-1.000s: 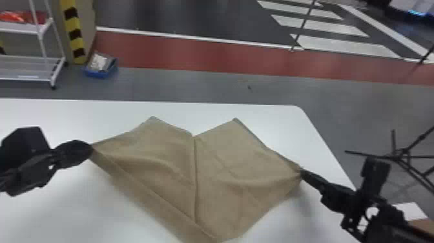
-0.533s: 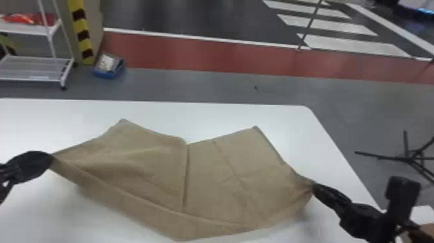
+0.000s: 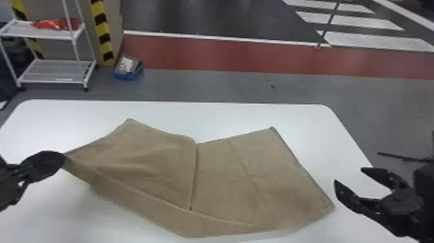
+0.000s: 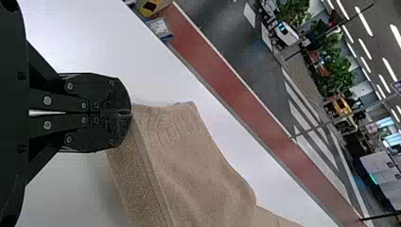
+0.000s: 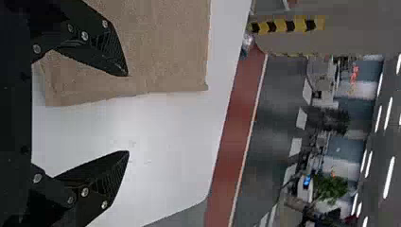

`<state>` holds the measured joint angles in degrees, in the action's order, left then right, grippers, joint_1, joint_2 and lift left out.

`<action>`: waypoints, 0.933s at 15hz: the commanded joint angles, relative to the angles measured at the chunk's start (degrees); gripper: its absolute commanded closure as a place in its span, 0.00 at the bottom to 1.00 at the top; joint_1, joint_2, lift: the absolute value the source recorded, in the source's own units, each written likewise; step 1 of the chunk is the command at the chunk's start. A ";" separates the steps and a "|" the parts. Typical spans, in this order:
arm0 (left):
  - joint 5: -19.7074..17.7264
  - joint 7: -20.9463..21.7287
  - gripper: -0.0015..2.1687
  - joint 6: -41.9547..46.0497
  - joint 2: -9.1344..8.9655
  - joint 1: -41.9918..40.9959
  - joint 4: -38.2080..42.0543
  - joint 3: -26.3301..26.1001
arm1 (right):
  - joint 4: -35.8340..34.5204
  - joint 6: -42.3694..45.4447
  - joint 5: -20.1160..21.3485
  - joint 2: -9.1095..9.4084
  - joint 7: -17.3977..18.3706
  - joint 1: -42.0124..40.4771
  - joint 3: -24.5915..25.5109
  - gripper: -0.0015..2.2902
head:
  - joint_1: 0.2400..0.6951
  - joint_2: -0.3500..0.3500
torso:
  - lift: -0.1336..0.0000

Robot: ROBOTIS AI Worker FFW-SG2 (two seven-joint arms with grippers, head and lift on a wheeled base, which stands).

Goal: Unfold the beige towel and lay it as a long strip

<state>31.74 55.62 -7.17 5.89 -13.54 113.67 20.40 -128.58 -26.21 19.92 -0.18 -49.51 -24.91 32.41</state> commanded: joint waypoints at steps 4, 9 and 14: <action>-0.37 -0.08 0.79 0.00 0.35 -0.53 -0.03 0.43 | 3.08 30.99 34.39 -3.96 -11.57 -0.14 -6.21 0.04 | 1.00 0.38 | 0.17; -0.37 0.01 0.79 0.35 0.52 -0.70 -0.38 0.70 | 11.25 34.51 46.35 -10.99 -18.25 2.85 -10.96 0.06 | 1.00 0.41 | 0.17; -0.37 0.01 0.79 0.35 0.35 -1.05 -0.47 0.61 | 20.65 32.75 47.58 -13.54 -23.43 11.11 -12.54 0.09 | 1.00 0.37 | 0.17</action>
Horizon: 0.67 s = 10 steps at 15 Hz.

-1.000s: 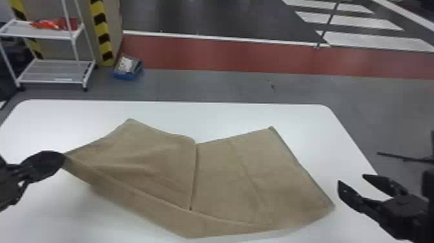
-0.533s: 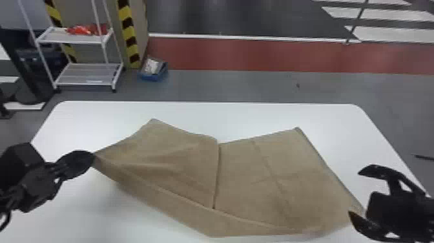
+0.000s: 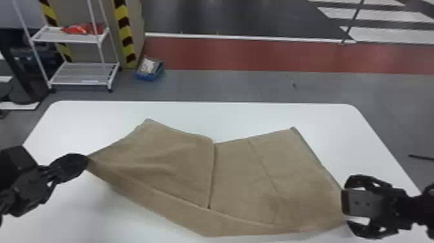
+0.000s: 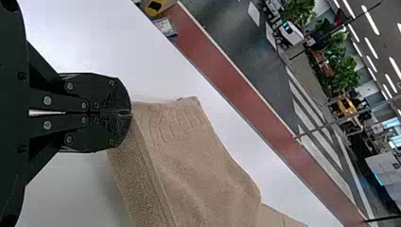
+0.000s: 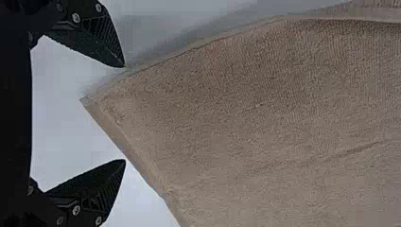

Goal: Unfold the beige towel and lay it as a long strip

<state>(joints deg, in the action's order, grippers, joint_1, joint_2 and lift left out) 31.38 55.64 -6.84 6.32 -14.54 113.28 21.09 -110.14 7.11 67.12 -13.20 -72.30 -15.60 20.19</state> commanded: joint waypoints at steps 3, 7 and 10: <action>0.00 -0.09 0.79 0.19 0.10 -0.05 -0.52 0.00 | 5.20 -7.24 0.82 -1.66 -2.93 4.61 -2.26 0.19 | 1.00 0.35 | 0.17; 0.00 0.09 0.79 0.37 0.19 -0.05 -0.52 0.09 | 4.94 -9.18 -1.99 -2.01 -6.02 5.31 -1.91 0.84 | 1.00 0.33 | 0.17; 0.00 0.26 0.79 0.37 0.19 -0.05 -0.34 0.27 | 2.91 -9.18 -6.74 -1.92 -6.02 4.43 0.73 0.97 | 1.00 0.33 | 0.17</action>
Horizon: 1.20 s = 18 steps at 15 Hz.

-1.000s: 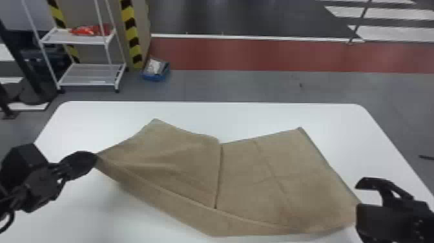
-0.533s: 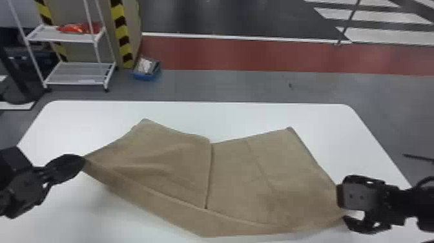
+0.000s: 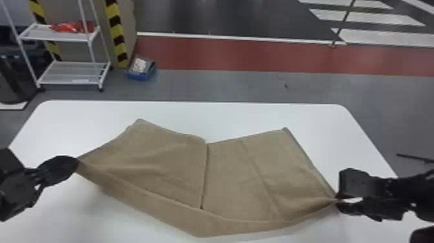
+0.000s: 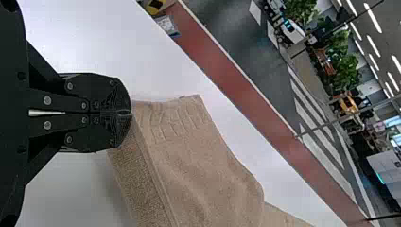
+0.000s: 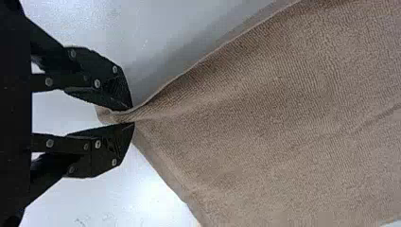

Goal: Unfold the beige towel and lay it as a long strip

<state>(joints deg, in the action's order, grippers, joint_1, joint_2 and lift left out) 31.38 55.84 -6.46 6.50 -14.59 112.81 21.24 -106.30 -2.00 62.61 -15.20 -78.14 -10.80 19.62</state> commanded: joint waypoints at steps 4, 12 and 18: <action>-1.76 1.20 0.79 0.00 -0.35 -0.70 2.77 2.05 | -7.34 -0.60 -13.48 0.70 -0.19 -1.41 9.03 0.99 | 1.00 0.33 | 0.17; -15.82 0.85 0.79 -8.44 -2.63 3.78 9.71 8.11 | -18.33 -25.38 -34.05 1.05 3.26 5.88 17.12 0.99 | 1.00 0.33 | 0.17; -9.05 -9.35 0.79 -17.23 -2.72 27.77 -9.45 -2.87 | -5.23 -40.85 -24.82 0.78 18.02 22.58 2.27 0.99 | 0.88 0.33 | 0.17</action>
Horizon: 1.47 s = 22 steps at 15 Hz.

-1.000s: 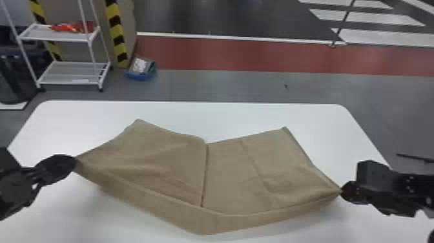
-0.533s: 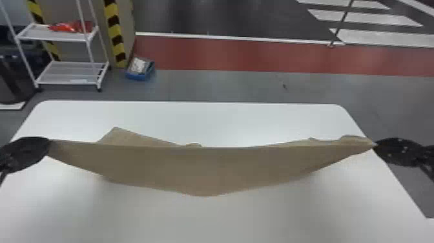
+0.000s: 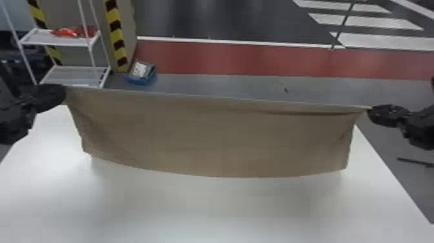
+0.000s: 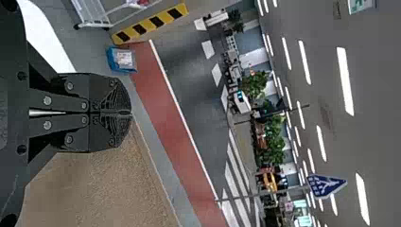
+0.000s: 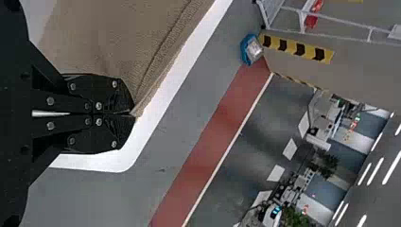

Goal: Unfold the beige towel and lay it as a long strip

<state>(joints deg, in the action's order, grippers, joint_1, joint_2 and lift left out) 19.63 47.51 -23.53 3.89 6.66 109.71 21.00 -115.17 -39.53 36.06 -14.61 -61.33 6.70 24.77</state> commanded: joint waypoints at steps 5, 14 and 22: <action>3.58 -4.88 0.79 -2.27 -0.20 16.45 -11.80 -4.74 | 7.77 -9.30 0.85 -0.16 5.43 15.97 -3.86 0.99 | 0.59 0.32 | 0.17; -10.04 -4.53 0.79 25.15 -0.99 -21.60 7.88 4.93 | -13.06 23.39 -10.92 7.66 0.86 -24.10 17.68 0.99 | 0.80 0.27 | 0.17; -15.67 8.57 0.79 52.22 -3.36 -32.59 -4.42 16.09 | -8.49 46.60 -14.35 11.97 -7.49 -39.66 22.25 0.99 | 1.00 0.28 | 0.17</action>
<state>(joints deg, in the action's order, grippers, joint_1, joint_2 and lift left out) 3.77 56.10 27.75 0.23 -25.80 106.42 36.03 -124.64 6.91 21.48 -2.34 -68.75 -32.89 47.10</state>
